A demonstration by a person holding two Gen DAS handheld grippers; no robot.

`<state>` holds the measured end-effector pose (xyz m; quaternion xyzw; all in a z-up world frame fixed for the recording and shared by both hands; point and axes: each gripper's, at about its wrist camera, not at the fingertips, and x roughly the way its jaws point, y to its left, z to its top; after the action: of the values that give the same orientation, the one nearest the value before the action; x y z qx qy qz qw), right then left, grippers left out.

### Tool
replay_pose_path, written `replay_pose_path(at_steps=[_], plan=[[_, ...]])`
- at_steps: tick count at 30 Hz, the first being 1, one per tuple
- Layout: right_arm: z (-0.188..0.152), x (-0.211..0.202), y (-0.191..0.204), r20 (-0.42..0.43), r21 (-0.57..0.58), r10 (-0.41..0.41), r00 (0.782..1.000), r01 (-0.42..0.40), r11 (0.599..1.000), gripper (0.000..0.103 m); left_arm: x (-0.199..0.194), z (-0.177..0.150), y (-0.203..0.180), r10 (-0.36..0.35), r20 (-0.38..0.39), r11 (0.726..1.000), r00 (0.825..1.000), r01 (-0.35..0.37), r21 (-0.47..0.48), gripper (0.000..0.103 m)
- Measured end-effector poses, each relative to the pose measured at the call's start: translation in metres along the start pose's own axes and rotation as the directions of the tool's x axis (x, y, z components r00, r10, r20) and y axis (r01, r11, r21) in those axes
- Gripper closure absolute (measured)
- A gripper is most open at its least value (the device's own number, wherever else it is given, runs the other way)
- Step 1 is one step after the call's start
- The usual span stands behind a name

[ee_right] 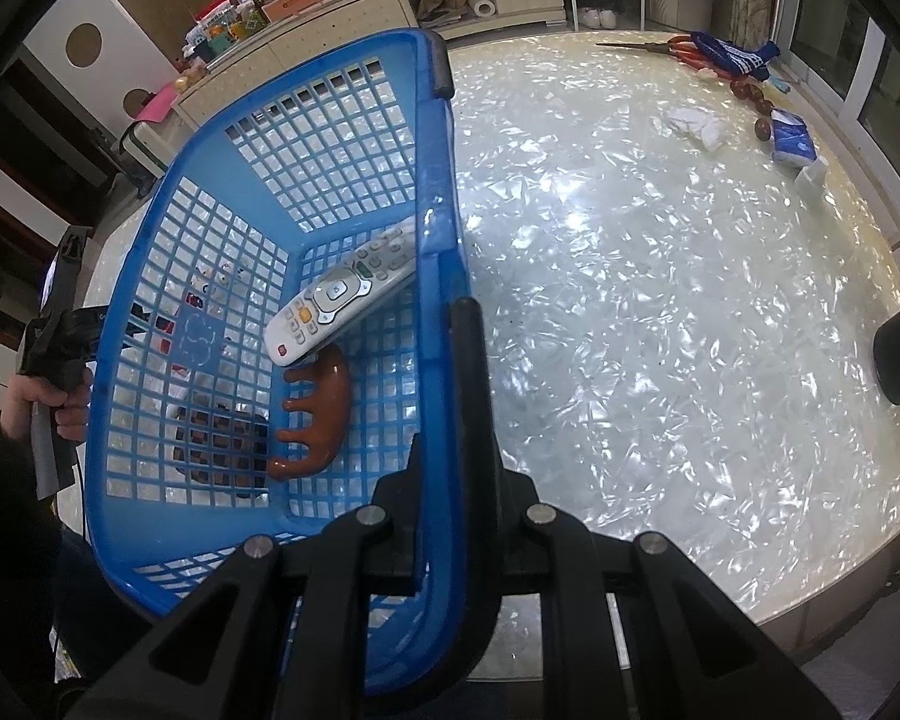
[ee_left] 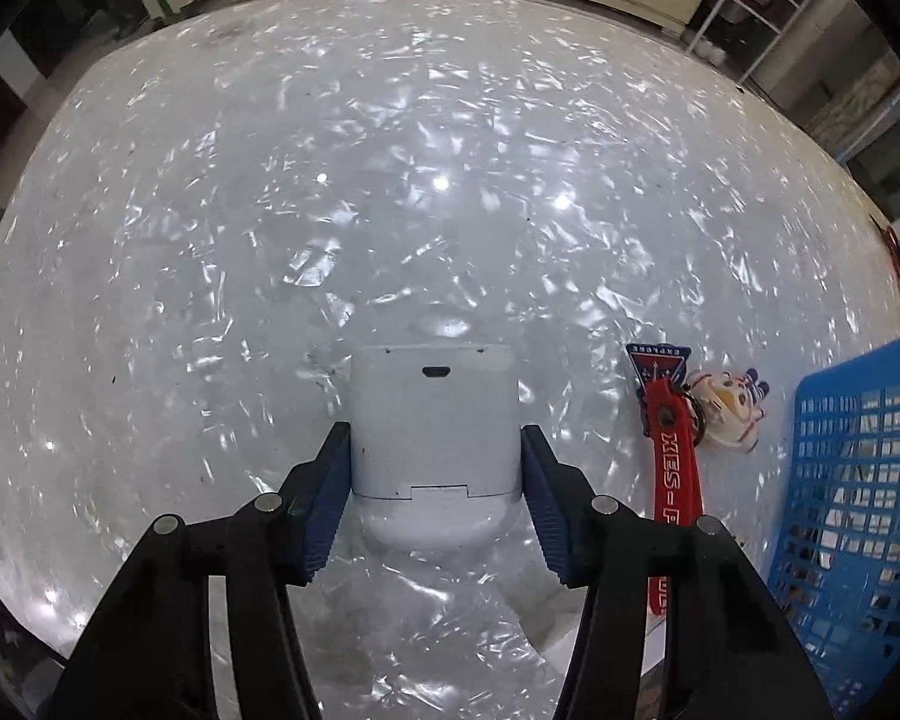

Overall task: Organize rigid objects
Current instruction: 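Lift the earbud case with the left tool over the blue basket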

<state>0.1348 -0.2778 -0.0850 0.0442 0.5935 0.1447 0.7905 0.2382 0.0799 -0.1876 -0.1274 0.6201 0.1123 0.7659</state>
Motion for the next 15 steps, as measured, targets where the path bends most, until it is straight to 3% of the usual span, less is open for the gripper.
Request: replay_pose_path(at_steps=[8,15], plan=[[0.0,-0.003,0.0,0.003,0.001,-0.01,1.0,0.01,1.0,0.09,-0.017,-0.009,-0.002,0.02,0.042,0.999,0.999,-0.021,0.045,0.045],[0.001,-0.007,0.0,0.009,0.004,-0.03,1.0,0.03,1.0,0.09,-0.059,-0.014,-0.014,-0.033,0.123,0.99,0.992,0.016,0.14,0.045]])
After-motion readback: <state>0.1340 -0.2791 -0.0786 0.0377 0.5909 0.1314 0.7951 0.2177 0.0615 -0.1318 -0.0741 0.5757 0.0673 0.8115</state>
